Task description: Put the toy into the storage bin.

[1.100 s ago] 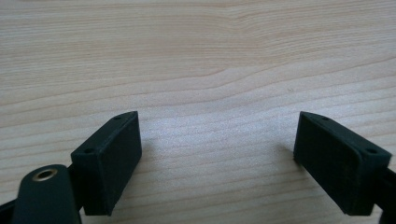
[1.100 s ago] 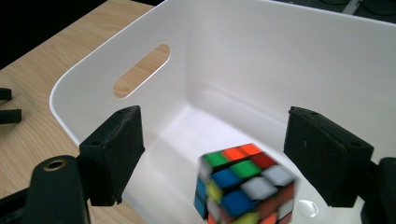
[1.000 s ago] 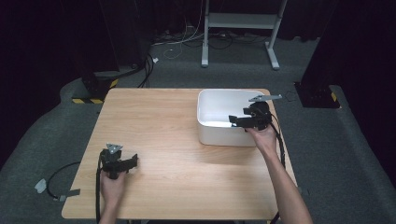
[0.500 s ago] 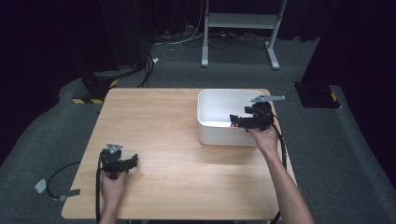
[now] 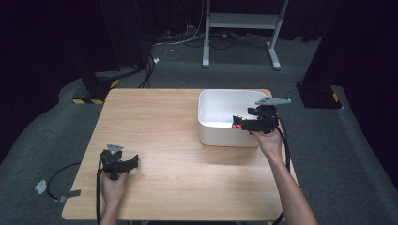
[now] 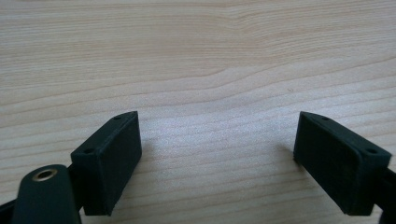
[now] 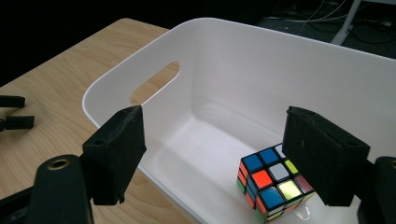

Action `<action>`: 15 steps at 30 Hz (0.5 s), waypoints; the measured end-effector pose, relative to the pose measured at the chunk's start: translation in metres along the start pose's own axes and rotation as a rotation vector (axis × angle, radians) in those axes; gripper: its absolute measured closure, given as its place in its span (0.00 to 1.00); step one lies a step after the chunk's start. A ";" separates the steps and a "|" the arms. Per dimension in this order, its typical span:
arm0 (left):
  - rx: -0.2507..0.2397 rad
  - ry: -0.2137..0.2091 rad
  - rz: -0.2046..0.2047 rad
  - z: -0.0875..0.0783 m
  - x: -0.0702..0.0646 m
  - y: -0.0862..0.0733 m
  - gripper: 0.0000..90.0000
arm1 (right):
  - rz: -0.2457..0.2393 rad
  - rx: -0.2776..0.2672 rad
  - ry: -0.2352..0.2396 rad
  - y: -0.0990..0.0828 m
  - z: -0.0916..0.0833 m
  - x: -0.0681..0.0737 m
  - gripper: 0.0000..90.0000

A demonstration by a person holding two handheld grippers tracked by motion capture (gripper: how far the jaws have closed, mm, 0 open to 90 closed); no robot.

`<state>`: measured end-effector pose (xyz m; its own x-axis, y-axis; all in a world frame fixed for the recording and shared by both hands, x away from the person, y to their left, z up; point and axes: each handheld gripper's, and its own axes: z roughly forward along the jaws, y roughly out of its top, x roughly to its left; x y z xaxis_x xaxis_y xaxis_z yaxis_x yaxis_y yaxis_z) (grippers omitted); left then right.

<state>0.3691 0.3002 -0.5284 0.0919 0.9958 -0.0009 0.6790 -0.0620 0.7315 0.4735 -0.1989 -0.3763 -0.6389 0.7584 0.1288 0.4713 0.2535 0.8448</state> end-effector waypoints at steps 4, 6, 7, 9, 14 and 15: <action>0.000 0.000 0.000 0.000 0.000 0.000 0.17 | 0.005 -0.016 0.007 -0.001 -0.004 0.001 0.24; 0.000 0.000 0.000 0.000 0.000 0.000 0.17 | 0.005 -0.022 0.010 -0.001 -0.005 0.002 0.24; 0.000 0.000 0.000 0.000 0.000 0.000 0.17 | 0.007 -0.023 0.012 -0.001 -0.005 0.002 0.24; 0.000 0.000 0.000 0.000 0.000 0.000 0.17 | 0.007 -0.022 0.016 -0.001 -0.006 0.002 0.24; 0.000 0.000 0.000 0.000 0.000 0.000 0.17 | 0.004 -0.030 0.017 -0.001 -0.010 0.005 0.24; 0.000 0.000 0.000 0.000 0.000 0.000 0.17 | 0.004 -0.030 0.017 -0.001 -0.010 0.005 0.24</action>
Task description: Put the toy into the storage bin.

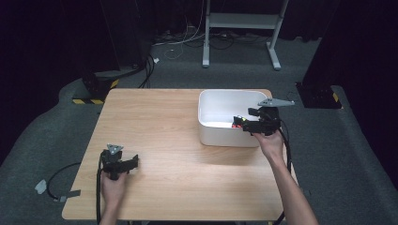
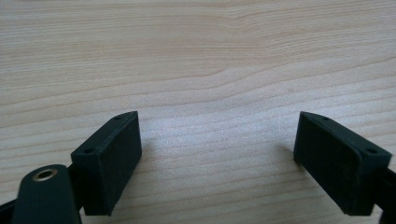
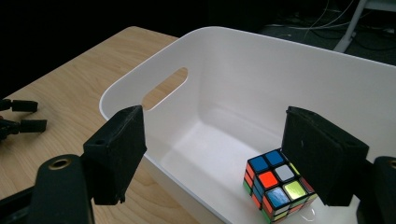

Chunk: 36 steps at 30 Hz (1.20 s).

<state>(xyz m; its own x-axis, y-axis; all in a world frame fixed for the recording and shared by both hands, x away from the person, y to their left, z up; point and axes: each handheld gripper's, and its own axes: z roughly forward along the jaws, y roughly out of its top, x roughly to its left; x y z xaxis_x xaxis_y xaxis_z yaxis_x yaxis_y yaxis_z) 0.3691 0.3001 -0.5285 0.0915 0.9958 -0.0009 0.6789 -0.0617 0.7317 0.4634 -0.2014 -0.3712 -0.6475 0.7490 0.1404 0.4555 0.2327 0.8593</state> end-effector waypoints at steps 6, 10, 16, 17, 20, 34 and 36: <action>0.000 0.000 0.000 0.000 0.000 0.000 0.17 | -0.001 -0.008 0.001 -0.001 -0.004 0.001 0.24; 0.000 0.000 0.000 0.000 0.000 0.000 0.17 | 0.002 -0.035 -0.003 0.000 -0.008 0.003 0.25; 0.000 0.000 0.000 0.000 0.000 0.000 0.17 | -0.007 -0.047 -0.005 0.001 -0.010 0.007 0.25; 0.000 0.000 0.000 0.000 0.000 0.000 0.17 | -0.012 -0.051 -0.005 0.001 -0.011 0.008 0.26; 0.000 0.000 0.000 0.000 0.000 0.000 0.17 | -0.012 -0.057 -0.006 0.000 -0.013 0.009 0.26; 0.000 0.000 0.000 0.000 0.000 0.000 0.17 | -0.031 -0.094 -0.004 -0.005 -0.025 0.016 0.27; 0.000 0.000 0.000 0.000 0.000 0.000 0.17 | -0.027 -0.099 0.000 -0.007 -0.029 0.016 0.27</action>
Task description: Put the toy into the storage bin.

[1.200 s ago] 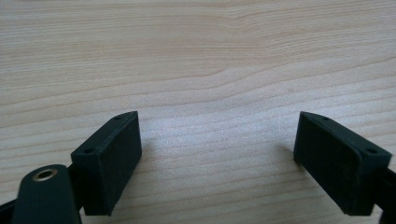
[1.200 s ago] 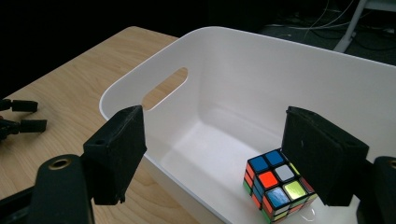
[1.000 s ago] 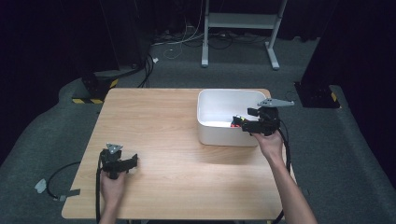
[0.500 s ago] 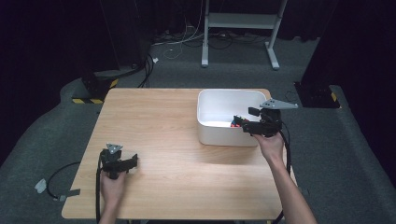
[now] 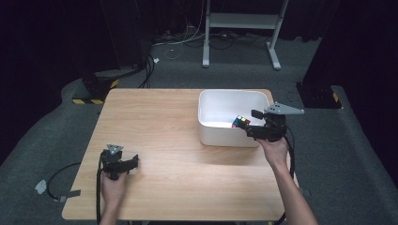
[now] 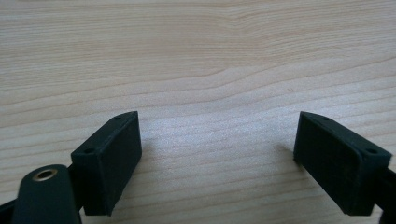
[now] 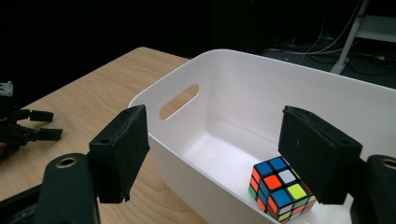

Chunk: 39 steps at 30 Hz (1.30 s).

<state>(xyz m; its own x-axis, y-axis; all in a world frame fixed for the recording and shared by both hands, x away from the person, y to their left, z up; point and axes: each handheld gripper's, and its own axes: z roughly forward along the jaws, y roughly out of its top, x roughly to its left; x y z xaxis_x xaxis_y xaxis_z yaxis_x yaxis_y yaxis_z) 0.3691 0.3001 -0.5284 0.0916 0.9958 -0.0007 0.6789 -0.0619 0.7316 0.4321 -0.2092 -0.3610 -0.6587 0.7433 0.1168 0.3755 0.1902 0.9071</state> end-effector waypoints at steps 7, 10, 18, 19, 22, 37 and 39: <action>0.000 0.000 0.000 0.000 0.000 0.000 0.17 | 0.019 -0.019 0.003 -0.007 -0.009 -0.001 0.27; 0.000 0.000 0.000 0.000 0.000 0.000 0.17 | 0.020 -0.024 0.005 -0.008 -0.010 0.000 0.27; 0.000 0.000 0.000 0.000 0.000 0.000 0.17 | 0.017 -0.032 0.014 -0.010 -0.012 0.004 0.27; 0.000 0.000 0.000 0.000 0.000 0.000 0.17 | 0.018 -0.035 0.013 -0.011 -0.014 0.005 0.27; 0.000 0.000 0.000 0.000 0.000 0.000 0.17 | 0.012 -0.048 0.008 -0.011 -0.016 0.006 0.28; 0.000 0.000 0.000 0.000 0.000 0.000 0.17 | 0.001 -0.064 0.014 -0.015 -0.025 0.011 0.28; 0.000 0.000 0.000 0.000 0.000 0.000 0.17 | 0.001 -0.063 0.015 -0.015 -0.025 0.012 0.28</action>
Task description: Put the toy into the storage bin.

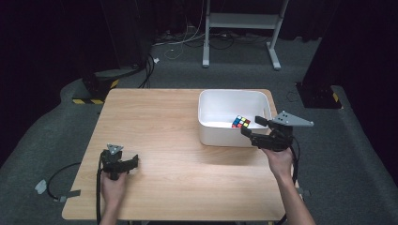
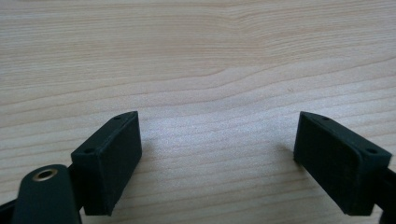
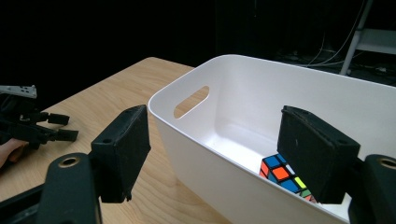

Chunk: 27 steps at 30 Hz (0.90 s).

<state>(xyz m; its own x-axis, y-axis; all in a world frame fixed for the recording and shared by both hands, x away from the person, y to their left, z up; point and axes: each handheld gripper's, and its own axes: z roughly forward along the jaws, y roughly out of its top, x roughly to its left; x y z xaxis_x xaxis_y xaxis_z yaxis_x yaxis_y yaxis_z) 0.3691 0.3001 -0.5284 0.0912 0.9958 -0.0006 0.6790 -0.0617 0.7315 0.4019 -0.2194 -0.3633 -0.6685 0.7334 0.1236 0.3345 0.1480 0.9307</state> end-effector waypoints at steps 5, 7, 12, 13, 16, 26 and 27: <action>0.000 0.000 0.000 0.000 0.000 0.000 0.17 | 0.000 -0.004 0.000 -0.002 -0.002 0.001 0.28; 0.000 0.000 0.000 0.000 0.000 0.000 0.17 | 0.002 -0.006 0.001 -0.002 -0.003 0.002 0.28; 0.000 0.000 0.000 0.000 0.000 0.000 0.17 | -0.004 -0.011 0.000 -0.003 -0.006 0.002 0.28; 0.000 0.000 0.000 0.000 0.000 0.000 0.17 | -0.002 -0.013 -0.001 -0.003 -0.006 0.002 0.28; 0.000 0.000 0.000 0.000 0.000 0.000 0.17 | -0.003 -0.015 -0.003 -0.004 -0.007 0.002 0.28; 0.000 0.001 0.000 0.000 0.000 0.000 0.17 | -0.002 -0.016 -0.004 -0.009 -0.013 0.004 0.28; 0.000 0.001 0.000 0.000 0.000 0.000 0.17 | -0.002 -0.016 -0.004 -0.010 -0.013 0.004 0.28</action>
<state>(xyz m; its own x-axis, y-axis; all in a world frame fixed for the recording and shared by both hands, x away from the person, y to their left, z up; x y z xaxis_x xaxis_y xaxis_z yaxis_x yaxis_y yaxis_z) 0.3691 0.3000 -0.5285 0.0908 0.9959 0.0000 0.6789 -0.0619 0.7316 0.3873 -0.2266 -0.3673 -0.6668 0.7354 0.1204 0.3225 0.1392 0.9363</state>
